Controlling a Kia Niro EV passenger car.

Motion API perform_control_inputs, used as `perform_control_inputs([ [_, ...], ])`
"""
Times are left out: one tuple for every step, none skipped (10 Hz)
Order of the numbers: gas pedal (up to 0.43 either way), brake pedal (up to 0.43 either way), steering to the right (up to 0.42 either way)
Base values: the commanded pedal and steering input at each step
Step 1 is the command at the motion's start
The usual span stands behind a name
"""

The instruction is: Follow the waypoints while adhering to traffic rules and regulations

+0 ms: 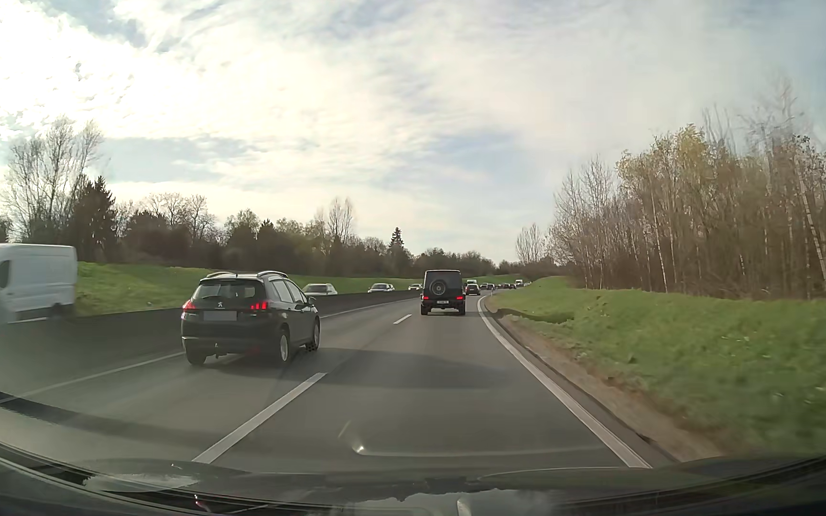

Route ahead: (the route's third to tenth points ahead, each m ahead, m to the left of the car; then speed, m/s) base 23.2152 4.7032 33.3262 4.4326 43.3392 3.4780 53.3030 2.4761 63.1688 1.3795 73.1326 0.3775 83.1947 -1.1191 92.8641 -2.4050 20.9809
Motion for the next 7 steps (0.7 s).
perform_control_inputs([
  [0.280,0.000,0.006],
  [0.287,0.000,0.006],
  [0.287,0.000,0.006],
  [0.287,0.000,0.006],
  [0.287,0.000,0.006],
  [0.287,0.000,0.006],
  [0.287,0.000,0.006],
])
